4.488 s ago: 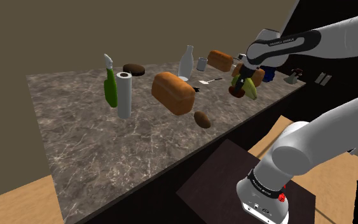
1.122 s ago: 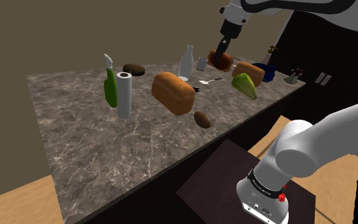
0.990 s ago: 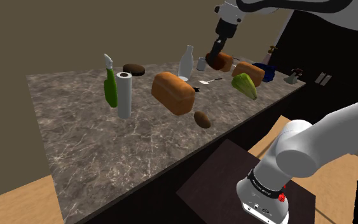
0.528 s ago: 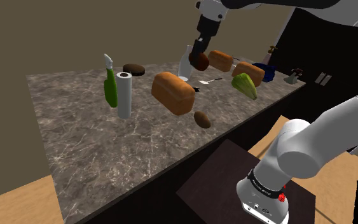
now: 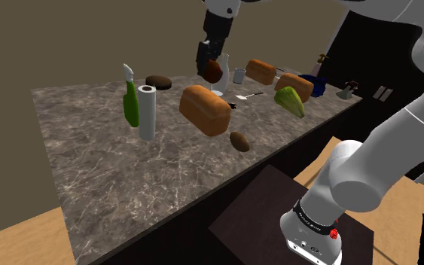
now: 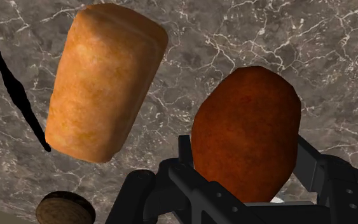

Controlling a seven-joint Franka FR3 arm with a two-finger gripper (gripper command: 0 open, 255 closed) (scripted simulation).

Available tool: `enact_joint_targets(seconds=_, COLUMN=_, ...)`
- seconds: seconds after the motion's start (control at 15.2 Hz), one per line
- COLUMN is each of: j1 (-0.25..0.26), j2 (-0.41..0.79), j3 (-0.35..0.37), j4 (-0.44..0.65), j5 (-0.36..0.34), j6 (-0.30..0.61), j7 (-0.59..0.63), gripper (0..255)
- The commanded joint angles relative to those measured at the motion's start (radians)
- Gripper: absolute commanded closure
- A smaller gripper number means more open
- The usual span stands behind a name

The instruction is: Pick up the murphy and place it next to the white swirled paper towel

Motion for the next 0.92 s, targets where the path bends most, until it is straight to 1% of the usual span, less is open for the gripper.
enact_joint_targets(seconds=0.0, j1=0.016, j2=0.044, j3=0.029, j4=0.039, j5=-0.002, j6=0.002, j7=0.047, gripper=255)
enact_joint_targets(seconds=0.46, j1=0.074, j2=0.237, j3=0.116, j4=0.258, j5=-0.036, j6=-0.038, j7=0.195, gripper=255)
enact_joint_targets(seconds=0.66, j1=0.108, j2=0.335, j3=0.146, j4=0.379, j5=-0.062, j6=-0.069, j7=0.256, gripper=255)
enact_joint_targets(seconds=0.86, j1=0.149, j2=0.446, j3=0.17, j4=0.524, j5=-0.095, j6=-0.113, j7=0.312, gripper=255)
